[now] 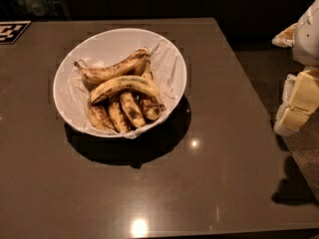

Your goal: Pick banana from white bowl

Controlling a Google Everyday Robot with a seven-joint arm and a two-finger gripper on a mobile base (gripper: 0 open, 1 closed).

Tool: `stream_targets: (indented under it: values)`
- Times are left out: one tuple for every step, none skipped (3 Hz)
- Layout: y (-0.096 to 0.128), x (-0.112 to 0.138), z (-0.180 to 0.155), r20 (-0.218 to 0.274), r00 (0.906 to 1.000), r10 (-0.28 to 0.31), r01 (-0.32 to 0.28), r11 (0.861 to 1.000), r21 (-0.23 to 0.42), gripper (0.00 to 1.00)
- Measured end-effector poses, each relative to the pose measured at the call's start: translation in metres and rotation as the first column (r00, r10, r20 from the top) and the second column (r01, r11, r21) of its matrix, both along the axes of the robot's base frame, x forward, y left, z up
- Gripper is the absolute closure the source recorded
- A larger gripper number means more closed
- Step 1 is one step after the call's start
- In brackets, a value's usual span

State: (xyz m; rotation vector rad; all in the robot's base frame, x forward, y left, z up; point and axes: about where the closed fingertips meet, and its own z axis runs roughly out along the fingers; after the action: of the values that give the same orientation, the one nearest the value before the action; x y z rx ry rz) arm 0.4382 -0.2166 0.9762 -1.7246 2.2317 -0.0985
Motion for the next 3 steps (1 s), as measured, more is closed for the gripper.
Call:
stream_targets:
  values:
    - [0.000, 0.000, 0.000, 0.000, 1.0000, 0.000, 0.000, 1.000, 0.000, 0.00]
    - [0.007, 0.001, 0.002, 0.016, 0.9999, 0.005, -0.005, 1.000, -0.022, 0.00]
    - [0.042, 0.004, 0.000, -0.022, 0.9985, 0.049, -0.051, 0.994, -0.093, 0.00]
